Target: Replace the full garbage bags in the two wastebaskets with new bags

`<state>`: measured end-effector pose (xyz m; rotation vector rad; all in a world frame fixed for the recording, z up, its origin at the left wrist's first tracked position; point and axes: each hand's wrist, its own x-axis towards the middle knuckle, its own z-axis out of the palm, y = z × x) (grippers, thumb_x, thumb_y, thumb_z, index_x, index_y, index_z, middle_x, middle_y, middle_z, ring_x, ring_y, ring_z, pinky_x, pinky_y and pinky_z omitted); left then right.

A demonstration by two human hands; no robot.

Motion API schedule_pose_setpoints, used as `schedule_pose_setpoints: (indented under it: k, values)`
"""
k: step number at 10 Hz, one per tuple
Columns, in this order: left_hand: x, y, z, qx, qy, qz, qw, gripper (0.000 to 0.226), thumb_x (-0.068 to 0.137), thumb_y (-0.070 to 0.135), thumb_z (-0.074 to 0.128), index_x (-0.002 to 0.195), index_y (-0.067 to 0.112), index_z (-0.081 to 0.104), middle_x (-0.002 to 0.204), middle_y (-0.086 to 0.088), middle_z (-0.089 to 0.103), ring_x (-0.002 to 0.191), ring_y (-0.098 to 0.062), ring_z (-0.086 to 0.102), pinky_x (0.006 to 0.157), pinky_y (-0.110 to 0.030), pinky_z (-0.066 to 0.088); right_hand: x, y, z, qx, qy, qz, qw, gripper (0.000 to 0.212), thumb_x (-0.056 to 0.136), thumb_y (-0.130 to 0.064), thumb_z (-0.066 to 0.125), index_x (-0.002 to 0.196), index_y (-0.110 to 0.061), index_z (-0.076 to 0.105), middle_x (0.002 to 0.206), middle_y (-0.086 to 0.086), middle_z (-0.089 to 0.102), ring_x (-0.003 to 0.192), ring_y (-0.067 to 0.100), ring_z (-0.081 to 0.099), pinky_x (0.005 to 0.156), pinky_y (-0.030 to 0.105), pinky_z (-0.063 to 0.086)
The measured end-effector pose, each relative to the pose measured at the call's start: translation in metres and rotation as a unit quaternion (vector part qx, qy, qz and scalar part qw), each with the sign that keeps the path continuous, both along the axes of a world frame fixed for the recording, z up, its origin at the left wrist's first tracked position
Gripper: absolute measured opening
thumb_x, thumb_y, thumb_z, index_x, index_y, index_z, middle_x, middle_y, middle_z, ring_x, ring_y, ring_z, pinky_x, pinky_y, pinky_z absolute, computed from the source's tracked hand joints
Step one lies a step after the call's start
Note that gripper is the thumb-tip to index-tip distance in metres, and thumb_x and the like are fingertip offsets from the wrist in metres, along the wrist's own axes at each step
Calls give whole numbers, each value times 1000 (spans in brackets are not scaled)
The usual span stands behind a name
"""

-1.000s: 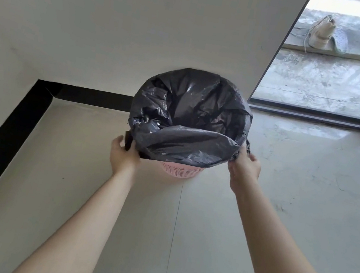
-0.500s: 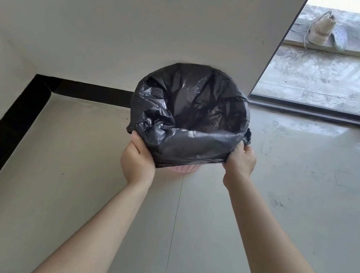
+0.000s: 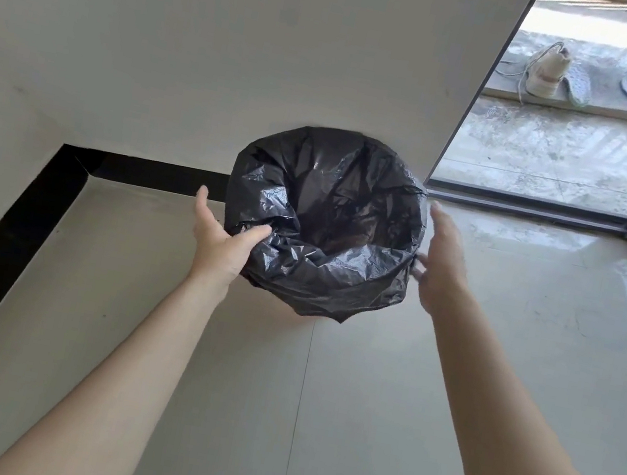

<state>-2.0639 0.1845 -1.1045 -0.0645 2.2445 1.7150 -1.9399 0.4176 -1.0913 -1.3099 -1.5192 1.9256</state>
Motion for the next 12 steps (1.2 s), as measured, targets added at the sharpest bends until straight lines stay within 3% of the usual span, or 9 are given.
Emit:
schedule_pose_setpoints:
  k: [1, 2, 4, 5, 6, 7, 10, 11, 12]
  values:
    - [-4, 7, 13, -208, 142, -109, 962, 107, 75, 9, 76, 154, 35, 7, 159, -18, -7, 146, -26, 13, 108, -25, 25, 0, -5, 0, 208, -80, 130, 966, 95, 81, -42, 73, 155, -39, 13, 158, 3, 24, 140, 23, 37, 113, 43, 36]
    - [-10, 23, 26, -485, 223, -221, 816, 98, 73, 11, 68, 154, 30, 15, 159, -16, -20, 147, -39, -1, 111, -43, 33, -8, -19, 3, 405, -238, 256, 845, 89, 82, -12, 63, 156, -32, 18, 162, 7, 3, 133, 32, 45, 103, 40, 46]
    - [-21, 54, 34, -737, 145, -348, 561, 74, 81, 33, 46, 151, 14, 31, 158, -20, -26, 141, -51, -24, 114, -64, 8, -25, -1, 19, 367, -421, 332, 760, 57, 80, -21, 62, 135, -16, 49, 134, 13, 30, 112, 39, 52, 90, 43, 49]
    - [-22, 60, 31, -756, 140, -341, 541, 77, 83, 43, 46, 152, 14, 30, 157, -24, -24, 139, -56, -22, 113, -67, 4, -33, -11, 21, 455, -459, 318, 694, 64, 81, -28, 64, 140, -23, 41, 153, 22, 18, 142, 47, 18, 111, 54, 27]
    - [-21, 58, 27, -646, 177, -305, 677, 76, 86, 36, 49, 153, 10, 23, 162, -18, -12, 144, -51, -15, 114, -61, 14, -32, -31, 21, 575, -398, 269, 662, 61, 90, -39, 57, 145, -28, 34, 161, 25, -1, 146, 52, -9, 116, 64, -1]
    - [-26, 47, 29, -487, 231, -228, 811, 61, 89, 20, 48, 147, 7, 31, 161, -12, 5, 146, -38, 5, 112, -51, 25, -30, -55, 21, 502, -398, 351, 683, 64, 85, -65, 46, 138, -30, 50, 156, 20, 22, 145, 52, -10, 113, 67, -3]
    - [-15, 28, 15, -360, 287, -162, 873, 67, 87, 22, 55, 149, 9, 33, 161, -21, 10, 146, -40, 9, 117, -50, 17, -38, -51, 2, 504, -446, 413, 613, 49, 76, -39, 62, 123, -26, 63, 131, 15, 51, 143, 58, -11, 103, 79, -13]
    - [-11, 23, 14, -331, 339, -155, 867, 61, 89, 32, 55, 145, 14, 42, 161, -18, 14, 148, -36, 8, 116, -55, 13, -29, -40, 10, 499, -314, 419, 690, 60, 80, -50, 68, 136, -37, 53, 148, 7, 39, 148, 48, 1, 109, 73, -10]
    - [-5, 20, 13, -315, 364, -168, 860, 54, 91, 42, 43, 140, 20, 50, 160, -10, 24, 150, -26, 8, 116, -59, 6, -17, -22, 37, 492, -103, 315, 805, 47, 86, -31, 66, 132, -35, 58, 149, 1, 43, 142, 21, 34, 117, 47, 24]
